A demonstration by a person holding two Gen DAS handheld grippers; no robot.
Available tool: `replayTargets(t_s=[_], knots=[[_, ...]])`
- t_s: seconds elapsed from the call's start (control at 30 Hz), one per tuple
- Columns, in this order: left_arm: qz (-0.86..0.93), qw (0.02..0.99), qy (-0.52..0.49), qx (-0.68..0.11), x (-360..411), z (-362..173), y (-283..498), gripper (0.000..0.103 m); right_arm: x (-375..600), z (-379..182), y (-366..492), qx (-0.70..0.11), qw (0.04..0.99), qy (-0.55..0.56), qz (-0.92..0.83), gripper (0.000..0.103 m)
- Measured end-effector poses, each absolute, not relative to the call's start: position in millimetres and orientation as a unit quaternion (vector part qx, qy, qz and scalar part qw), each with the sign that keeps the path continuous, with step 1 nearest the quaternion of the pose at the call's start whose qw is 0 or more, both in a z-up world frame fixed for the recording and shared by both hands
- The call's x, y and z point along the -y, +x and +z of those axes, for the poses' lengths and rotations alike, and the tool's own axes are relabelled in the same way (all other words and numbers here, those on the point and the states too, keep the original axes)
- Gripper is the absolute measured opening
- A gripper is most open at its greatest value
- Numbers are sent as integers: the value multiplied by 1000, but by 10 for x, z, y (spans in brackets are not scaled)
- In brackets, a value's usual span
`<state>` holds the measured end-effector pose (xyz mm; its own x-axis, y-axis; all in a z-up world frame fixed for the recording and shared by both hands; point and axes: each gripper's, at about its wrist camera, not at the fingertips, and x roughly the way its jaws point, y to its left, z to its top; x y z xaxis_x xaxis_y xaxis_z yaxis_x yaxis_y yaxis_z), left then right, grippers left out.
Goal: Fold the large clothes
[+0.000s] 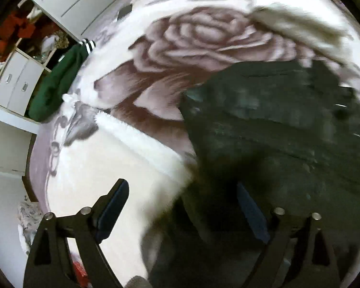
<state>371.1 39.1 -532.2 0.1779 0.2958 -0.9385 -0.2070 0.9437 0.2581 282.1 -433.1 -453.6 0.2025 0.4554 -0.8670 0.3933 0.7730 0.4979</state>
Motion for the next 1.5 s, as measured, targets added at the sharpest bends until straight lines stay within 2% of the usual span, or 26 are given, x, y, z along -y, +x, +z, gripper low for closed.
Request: replayTargets(t_s=[0.03,0.07,0.1,0.13,0.27,0.37,0.4,0.43,0.47,0.5,0.6,0.63,0.7,0.83,0.9,0.97,1.1,1.13,1.3,1.37,1.47,1.5], knots=[[176,762,54,-621,-440,-5411,3759,93,4203,-4548,2917,-633,701,326,30,61],[183,754,83,-625,-461,-5553,3823,94,4086,-4558,3006,-637,702,317,36,57],[181,752,90,-627,-463,-5623,3853,101,3958,-4570,3090,-640,703,308,41,52],[183,751,92,-628,-479,-5674,3887,103,3869,-4578,3145,-643,703,301,47,48],[174,760,82,-621,-516,-5736,3910,103,3517,-4684,3327,-658,703,262,66,48],[165,765,35,-622,-657,-5752,3929,103,3328,-5053,3380,-696,690,190,54,48],[161,765,19,-623,-699,-5753,3916,103,3301,-5195,3381,-711,683,163,40,39],[157,766,7,-624,-731,-5756,3907,103,3292,-5349,3378,-722,677,140,25,18],[155,763,-4,-627,-760,-5753,3909,103,3309,-5494,3369,-728,673,130,15,11],[156,760,-8,-631,-766,-5728,3910,103,3324,-5564,3379,-731,669,134,16,7],[162,767,10,-621,-687,-5433,3868,103,3333,-5469,3482,-748,649,142,8,7],[161,772,22,-615,-634,-5324,3844,103,3353,-5368,3500,-746,649,151,10,12],[147,789,39,-595,-480,-5093,3786,103,3418,-5132,3498,-725,669,164,12,12],[136,792,92,-589,-246,-5194,3845,103,3439,-4817,3439,-698,685,204,47,13],[149,768,121,-611,-240,-5541,3948,103,3340,-4865,3463,-699,680,211,68,13],[141,754,108,-632,-331,-5850,4008,103,3217,-5030,3471,-708,678,185,70,13],[128,764,67,-628,-428,-5904,4034,103,3031,-5537,3491,-743,655,126,45,10],[126,766,64,-627,-438,-5916,4029,103,3021,-5590,3513,-746,654,122,37,6],[134,766,40,-627,-509,-5902,4026,103,2932,-5687,3679,-778,618,110,21,6],[148,767,46,-623,-472,-5694,4004,103,2964,-5624,3705,-786,604,126,36,12],[135,794,20,-592,-373,-5219,3760,103,3142,-5248,3622,-766,616,169,67,33],[126,798,12,-590,-329,-5126,3673,103,3251,-5061,3541,-753,629,179,70,45]])
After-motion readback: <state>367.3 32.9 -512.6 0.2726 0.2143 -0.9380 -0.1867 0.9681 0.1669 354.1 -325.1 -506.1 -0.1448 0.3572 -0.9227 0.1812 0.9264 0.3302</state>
